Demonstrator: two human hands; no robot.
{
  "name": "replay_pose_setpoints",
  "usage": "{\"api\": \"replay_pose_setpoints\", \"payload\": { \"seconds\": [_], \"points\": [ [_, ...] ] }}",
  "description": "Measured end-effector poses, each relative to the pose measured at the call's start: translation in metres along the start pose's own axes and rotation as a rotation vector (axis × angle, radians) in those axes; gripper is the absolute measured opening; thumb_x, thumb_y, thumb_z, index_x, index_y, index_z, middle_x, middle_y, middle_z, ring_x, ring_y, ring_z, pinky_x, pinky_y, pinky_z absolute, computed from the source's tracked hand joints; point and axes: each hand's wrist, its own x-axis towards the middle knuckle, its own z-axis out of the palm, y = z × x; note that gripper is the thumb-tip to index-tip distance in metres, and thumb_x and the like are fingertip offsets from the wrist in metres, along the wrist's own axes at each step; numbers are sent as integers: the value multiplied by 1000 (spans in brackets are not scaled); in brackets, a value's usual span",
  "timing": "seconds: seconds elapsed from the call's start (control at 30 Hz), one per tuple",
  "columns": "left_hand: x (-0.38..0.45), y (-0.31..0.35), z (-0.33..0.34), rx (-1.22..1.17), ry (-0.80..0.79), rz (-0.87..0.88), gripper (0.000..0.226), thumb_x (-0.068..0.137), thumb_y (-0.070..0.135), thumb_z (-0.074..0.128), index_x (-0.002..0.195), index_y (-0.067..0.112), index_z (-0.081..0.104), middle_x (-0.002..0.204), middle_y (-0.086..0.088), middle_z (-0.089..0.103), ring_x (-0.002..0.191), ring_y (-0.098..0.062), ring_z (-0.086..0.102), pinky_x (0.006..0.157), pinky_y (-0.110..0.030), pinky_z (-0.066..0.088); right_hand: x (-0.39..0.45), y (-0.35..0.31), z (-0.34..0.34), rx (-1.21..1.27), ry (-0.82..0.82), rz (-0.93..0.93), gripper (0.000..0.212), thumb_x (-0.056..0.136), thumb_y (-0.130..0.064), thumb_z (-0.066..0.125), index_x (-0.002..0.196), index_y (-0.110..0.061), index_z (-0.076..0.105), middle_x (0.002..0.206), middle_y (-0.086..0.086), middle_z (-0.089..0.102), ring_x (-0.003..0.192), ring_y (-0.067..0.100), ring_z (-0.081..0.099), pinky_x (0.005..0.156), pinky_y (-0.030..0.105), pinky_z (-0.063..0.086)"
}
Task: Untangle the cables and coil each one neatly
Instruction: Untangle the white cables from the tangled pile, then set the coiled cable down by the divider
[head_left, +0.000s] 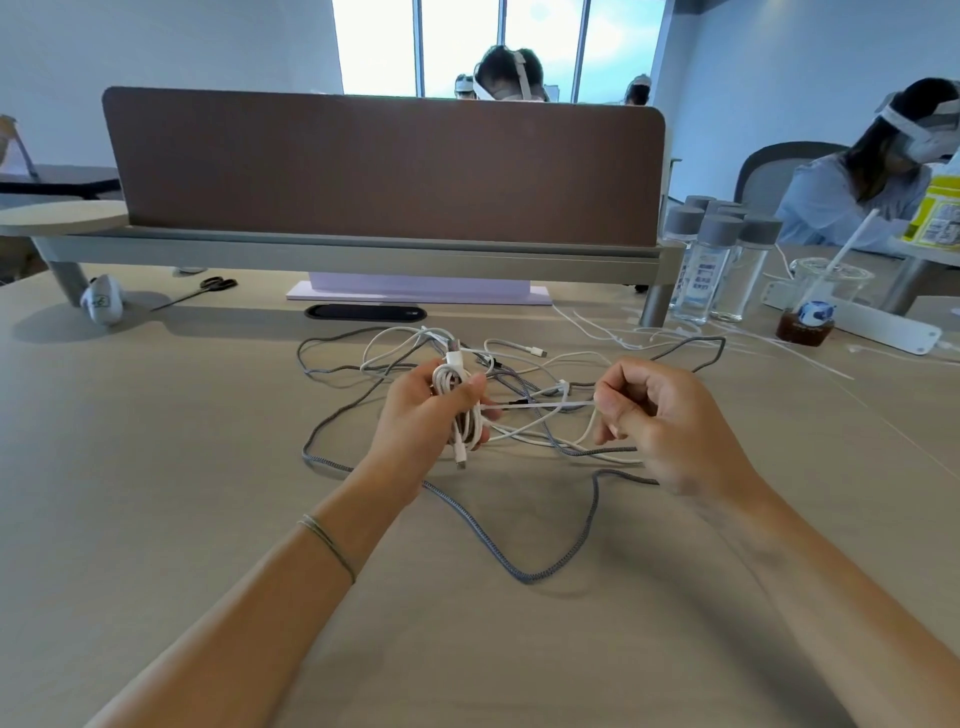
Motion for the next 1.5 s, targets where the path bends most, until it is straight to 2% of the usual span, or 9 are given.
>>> {"api": "replay_pose_setpoints", "payload": {
  "seconds": [0.17,0.43,0.6,0.77,0.97,1.03,1.23,1.4,1.5],
  "points": [
    [-3,5,1,-30,-155,-33,14,98,15,61,98,2,58,75,-10,70,67,-21,68,64,-33,59,5,13,-10,-74,85,36,23,97,-7,59,75,-12,62,57,-7,64,67,21,68,75,44,55],
    [-5,6,7,-147,-221,-115,42,75,24,76,111,7,65,81,-6,70,66,-19,65,68,-33,59,7,24,-11,-214,142,80,23,98,-12,60,75,-13,62,63,4,68,57,4,61,66,32,50],
    [2,7,11,-129,-149,-193,37,79,20,80,110,5,64,84,-9,71,63,-18,65,63,-28,56,11,27,-15,-283,132,122,24,98,-14,61,73,-16,63,60,1,69,57,6,62,62,28,46],
    [37,24,15,-94,-92,-319,21,87,20,76,101,6,71,80,-6,73,59,-14,66,53,-25,55,34,31,-14,-223,115,180,24,98,-19,61,74,-15,64,57,-3,67,59,9,69,71,36,56],
    [105,56,19,0,-165,-347,14,95,3,57,103,-6,63,87,-21,73,74,-28,72,77,-39,61,97,34,-26,-162,151,199,25,99,-21,58,76,-16,62,60,1,64,58,16,71,76,52,60],
    [128,60,22,80,-173,-349,15,94,0,56,105,-10,60,89,-26,72,76,-33,72,72,-40,63,120,38,-27,-164,166,205,24,99,-22,57,77,-16,63,59,2,65,58,17,72,76,53,60],
    [189,57,7,408,-98,-332,15,87,0,65,99,-10,67,85,-25,69,53,-21,70,48,-26,55,182,44,0,-222,101,193,25,100,-27,58,80,-14,65,62,5,69,56,12,71,69,40,58],
    [234,47,-54,493,71,-362,20,83,2,68,99,-10,69,88,-26,73,72,-30,74,73,-43,63,240,40,63,-210,-19,195,28,99,-27,58,77,-11,64,59,2,69,55,12,70,67,34,53],
    [252,37,-94,607,157,-365,10,84,5,68,88,-5,68,79,-19,71,65,-26,71,61,-35,63,269,30,108,-199,-99,177,27,97,-28,60,78,-12,68,60,3,71,60,15,70,69,34,55]
  ]
}}
